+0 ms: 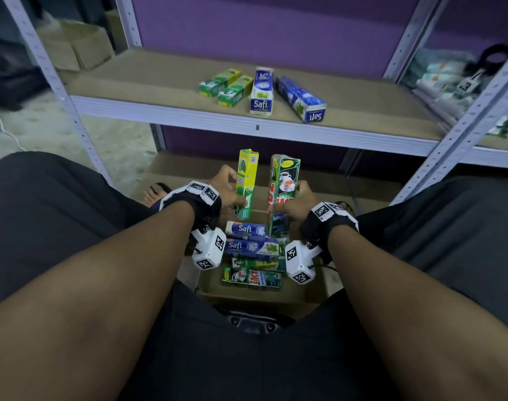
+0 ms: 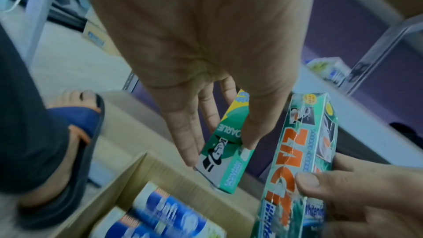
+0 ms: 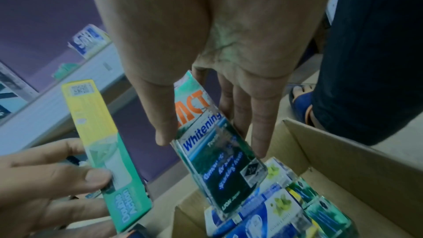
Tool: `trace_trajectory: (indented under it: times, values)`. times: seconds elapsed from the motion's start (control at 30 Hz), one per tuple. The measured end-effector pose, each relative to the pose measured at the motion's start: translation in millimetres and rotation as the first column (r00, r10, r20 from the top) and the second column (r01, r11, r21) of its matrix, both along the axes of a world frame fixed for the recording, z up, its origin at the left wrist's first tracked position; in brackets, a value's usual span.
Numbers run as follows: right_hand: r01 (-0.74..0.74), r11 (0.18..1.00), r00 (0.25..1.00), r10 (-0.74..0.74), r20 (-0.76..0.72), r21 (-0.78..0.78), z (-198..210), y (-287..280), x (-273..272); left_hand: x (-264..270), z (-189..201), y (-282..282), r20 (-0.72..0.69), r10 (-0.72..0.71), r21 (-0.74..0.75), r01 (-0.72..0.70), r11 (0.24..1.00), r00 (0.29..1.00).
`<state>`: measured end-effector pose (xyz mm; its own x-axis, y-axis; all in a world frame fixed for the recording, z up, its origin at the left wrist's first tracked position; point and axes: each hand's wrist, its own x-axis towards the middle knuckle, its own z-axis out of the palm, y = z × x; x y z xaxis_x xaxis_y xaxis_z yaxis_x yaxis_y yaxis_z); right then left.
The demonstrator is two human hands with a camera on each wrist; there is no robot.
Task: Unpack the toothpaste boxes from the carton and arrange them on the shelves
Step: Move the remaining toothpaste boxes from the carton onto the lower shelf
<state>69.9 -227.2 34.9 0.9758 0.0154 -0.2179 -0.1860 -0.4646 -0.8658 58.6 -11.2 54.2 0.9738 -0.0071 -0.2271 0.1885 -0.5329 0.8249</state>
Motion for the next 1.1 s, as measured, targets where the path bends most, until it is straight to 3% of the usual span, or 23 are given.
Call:
trace_trajectory:
  times: [0.3,0.47,0.63,0.73,0.87,0.97,1.1]
  values:
    - [-0.030,0.999,0.992,0.033,0.120,-0.026,94.6,10.3,29.4,31.4,92.8,14.1,0.208,0.036,0.065,-0.051,0.997,0.977]
    - [-0.073,0.993,0.979,0.089,0.185,-0.090,152.3,22.4,58.8,64.3,134.8,26.6,0.318,0.119,0.102,-0.159,0.982,0.941]
    - [-0.050,0.996,0.982,0.062,0.179,-0.074,191.9,41.5,93.9,106.0,164.6,49.2,0.407,0.098,0.346,-0.253,0.903,0.908]
    - [-0.042,0.997,0.985,0.054,0.167,-0.071,203.1,57.6,122.8,131.5,173.4,60.9,0.409,0.098,0.420,-0.282,0.863,0.907]
    - [-0.109,0.990,0.989,0.117,0.089,-0.090,212.1,83.6,157.3,158.5,173.2,77.8,0.383,0.134,0.387,-0.290,0.875,0.914]
    - [-0.120,0.988,0.990,0.126,0.058,-0.098,212.3,100.5,175.4,173.1,168.8,86.8,0.390,0.083,0.397,-0.249,0.883,0.917]
    - [-0.155,0.960,0.982,0.176,0.073,-0.232,213.1,119.4,190.4,191.1,158.2,93.4,0.413,0.030,0.424,-0.221,0.878,0.910]
